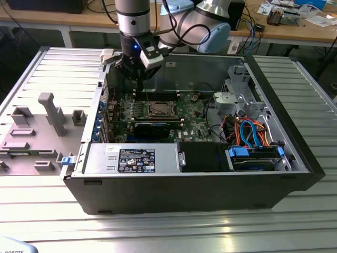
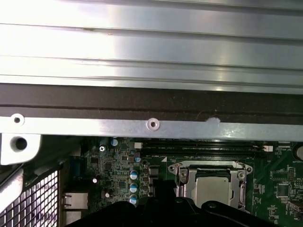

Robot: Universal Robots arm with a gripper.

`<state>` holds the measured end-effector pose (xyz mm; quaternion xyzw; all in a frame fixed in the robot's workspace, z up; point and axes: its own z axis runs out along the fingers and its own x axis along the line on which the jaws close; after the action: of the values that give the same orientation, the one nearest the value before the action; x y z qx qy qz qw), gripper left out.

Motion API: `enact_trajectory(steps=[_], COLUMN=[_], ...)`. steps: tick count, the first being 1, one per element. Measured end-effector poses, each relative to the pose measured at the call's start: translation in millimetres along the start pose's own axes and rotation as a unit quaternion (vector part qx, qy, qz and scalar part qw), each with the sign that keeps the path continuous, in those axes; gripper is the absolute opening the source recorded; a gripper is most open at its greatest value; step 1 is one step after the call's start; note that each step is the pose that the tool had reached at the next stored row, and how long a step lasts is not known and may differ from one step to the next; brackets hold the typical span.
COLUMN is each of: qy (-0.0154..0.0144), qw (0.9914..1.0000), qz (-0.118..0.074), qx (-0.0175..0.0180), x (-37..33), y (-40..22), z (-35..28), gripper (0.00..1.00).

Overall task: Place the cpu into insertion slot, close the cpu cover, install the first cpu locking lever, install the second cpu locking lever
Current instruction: 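Install the first cpu locking lever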

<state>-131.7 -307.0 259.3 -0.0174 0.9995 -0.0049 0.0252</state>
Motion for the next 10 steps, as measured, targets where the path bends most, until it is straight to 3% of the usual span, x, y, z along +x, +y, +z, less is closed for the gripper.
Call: enact_trajectory(steps=[10], qy=[-0.0004], qw=[1.00000], qz=[-0.002], qx=[-0.0001], x=[-1.7], y=[4.3], z=[0.2], gripper=[0.11])
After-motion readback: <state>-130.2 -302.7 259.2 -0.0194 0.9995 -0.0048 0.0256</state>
